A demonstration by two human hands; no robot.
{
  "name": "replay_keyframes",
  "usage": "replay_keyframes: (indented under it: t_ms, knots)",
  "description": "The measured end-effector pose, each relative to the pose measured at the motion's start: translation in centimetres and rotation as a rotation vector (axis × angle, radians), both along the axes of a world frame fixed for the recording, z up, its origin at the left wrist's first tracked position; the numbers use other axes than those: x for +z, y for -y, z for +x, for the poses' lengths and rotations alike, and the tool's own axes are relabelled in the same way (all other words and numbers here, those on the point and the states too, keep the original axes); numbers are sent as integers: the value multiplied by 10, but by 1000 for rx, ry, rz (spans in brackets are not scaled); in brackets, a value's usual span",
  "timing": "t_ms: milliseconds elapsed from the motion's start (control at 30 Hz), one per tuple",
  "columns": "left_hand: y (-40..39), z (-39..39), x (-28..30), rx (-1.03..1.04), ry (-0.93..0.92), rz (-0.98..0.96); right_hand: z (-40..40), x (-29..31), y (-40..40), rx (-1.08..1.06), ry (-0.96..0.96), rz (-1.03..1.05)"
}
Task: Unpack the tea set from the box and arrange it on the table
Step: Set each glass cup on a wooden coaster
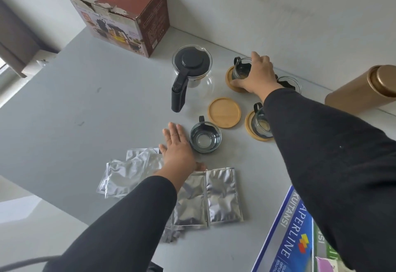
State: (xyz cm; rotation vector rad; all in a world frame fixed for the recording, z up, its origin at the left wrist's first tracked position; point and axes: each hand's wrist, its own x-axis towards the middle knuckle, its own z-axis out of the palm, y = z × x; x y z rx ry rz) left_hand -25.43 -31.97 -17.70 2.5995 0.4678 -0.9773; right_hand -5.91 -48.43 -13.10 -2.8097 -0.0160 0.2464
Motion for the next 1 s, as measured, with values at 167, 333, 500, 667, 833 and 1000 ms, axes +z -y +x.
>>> replay_keyframes:
  t_ms: [167, 333, 500, 667, 833, 1000]
  knots:
    - [0, -1, 2, -5, 3, 13, -44, 5, -12, 145, 406, 92]
    - [-2, -3, 3, -5, 23, 8, -116, -1, -40, 207, 366, 229]
    - [-8, -2, 1, -23, 38, 33, -162, -18, -64, 215, 171, 129]
    - [-14, -8, 2, -73, 92, 25, -177, -22, -66, 192, 49, 73]
    - [-15, -11, 5, -68, 108, 11, -180, -13, -63, 200, 2, 85]
    - [-16, -12, 6, -73, 112, -23, -159, 3, -46, 141, 88, 104]
